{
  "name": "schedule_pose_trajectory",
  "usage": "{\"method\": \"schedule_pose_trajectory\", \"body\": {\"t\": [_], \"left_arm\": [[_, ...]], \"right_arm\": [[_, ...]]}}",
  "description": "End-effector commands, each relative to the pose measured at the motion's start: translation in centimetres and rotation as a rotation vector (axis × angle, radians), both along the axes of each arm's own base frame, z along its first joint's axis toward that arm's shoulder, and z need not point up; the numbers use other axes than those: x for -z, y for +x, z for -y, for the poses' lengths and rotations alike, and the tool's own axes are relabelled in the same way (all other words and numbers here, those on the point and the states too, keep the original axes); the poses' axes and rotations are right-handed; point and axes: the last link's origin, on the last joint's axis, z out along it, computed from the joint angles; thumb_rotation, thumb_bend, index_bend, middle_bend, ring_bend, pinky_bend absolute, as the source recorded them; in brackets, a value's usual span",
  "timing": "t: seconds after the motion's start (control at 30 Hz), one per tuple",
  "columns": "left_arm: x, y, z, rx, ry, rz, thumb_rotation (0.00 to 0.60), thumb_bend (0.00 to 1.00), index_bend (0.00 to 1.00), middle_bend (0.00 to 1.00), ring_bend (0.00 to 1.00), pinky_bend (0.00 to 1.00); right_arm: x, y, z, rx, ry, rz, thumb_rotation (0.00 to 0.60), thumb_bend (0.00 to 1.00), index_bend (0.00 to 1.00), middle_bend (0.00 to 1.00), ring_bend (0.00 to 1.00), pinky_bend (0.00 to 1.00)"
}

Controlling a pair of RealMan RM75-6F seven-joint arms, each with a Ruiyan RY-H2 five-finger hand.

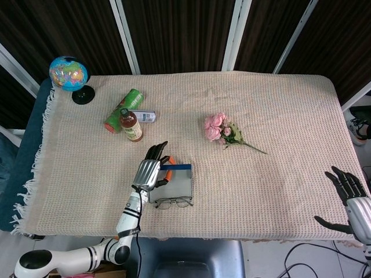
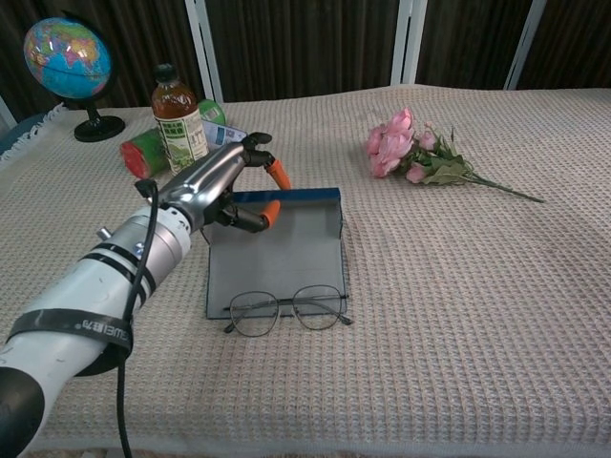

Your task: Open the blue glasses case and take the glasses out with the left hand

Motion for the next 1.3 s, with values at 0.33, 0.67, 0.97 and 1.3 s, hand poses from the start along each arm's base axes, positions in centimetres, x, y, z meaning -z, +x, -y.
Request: {"method": "schedule_pose_trajectory", "body": {"t": [0.33,0.67,0.97,1.3], "left_arm": [[-2.0,-1.3,-2.9,-0.037,0.116,-0.044,0.6,0.52,0.49,0.0,0.0,0.0],[-0.6,-4.0,-3.8,-0.115,0.063,-0.135,0.6,0.51,0.41,0.0,0.0,0.0],[-0.4,-5.5,-3.2,-0.183,-0.073,-0.241,0.6,0.46,0.03,0.0,0.0,0.0],[-6.8,-6.8,4.3,0.028,-0.083,-0.309,0.6,0.46,0.0,0.0,0.0,0.0]], "right_arm": [[0.0,0.0,0.0,0.0,0.001,-0.001,0.6,0.02,0.0,0.0,0.0,0.0],[0.0,0.0,0.0,0.0,0.001,0.001,0.6,0.02,0.0,0.0,0.0,0.0],[0.0,0.0,0.0,-0.005,0.003,0.0,0.6,0.02,0.0,0.0,0.0,0.0],[0.1,0.0,0.0,0.001,0.001,-0.007,0.6,0.02,0.0,0.0,0.0,0.0]]}}
